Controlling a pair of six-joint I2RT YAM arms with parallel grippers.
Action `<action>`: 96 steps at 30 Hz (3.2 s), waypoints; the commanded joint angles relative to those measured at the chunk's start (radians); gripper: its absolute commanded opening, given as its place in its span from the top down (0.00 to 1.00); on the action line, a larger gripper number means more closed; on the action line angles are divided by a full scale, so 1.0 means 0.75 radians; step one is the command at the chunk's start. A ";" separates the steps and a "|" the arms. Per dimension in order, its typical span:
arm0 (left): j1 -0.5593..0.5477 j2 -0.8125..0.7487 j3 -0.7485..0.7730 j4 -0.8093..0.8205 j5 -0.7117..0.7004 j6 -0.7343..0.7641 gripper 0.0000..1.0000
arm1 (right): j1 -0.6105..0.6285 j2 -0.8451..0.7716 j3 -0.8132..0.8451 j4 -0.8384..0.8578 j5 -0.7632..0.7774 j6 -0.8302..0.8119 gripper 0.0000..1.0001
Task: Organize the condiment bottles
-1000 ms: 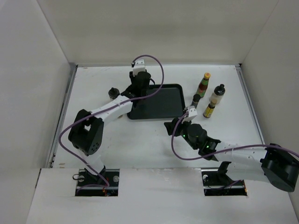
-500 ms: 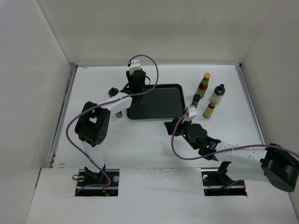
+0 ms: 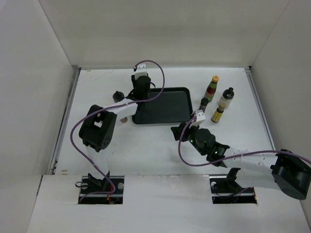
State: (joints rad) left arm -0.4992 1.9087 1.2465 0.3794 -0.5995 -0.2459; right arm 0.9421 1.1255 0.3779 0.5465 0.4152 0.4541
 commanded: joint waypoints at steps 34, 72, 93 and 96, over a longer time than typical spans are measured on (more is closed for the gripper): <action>-0.037 -1.075 -0.889 -0.348 -0.078 -0.292 0.32 | -0.048 -0.036 0.018 0.022 -0.020 0.024 0.46; -0.049 -1.009 -0.713 -0.264 -0.197 -0.167 0.71 | -0.028 -0.024 0.018 0.038 -0.020 0.033 0.42; -0.244 -0.017 0.183 -0.062 -0.045 -0.042 0.73 | -0.061 -0.106 -0.029 0.057 -0.022 0.035 0.39; -0.225 0.046 0.232 -0.058 -0.039 -0.034 0.73 | -0.057 -0.096 -0.023 0.053 -0.028 0.037 0.39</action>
State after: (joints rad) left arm -0.6880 1.9488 1.3441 0.2531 -0.6365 -0.3016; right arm 0.9024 1.0641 0.3595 0.5346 0.4034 0.4721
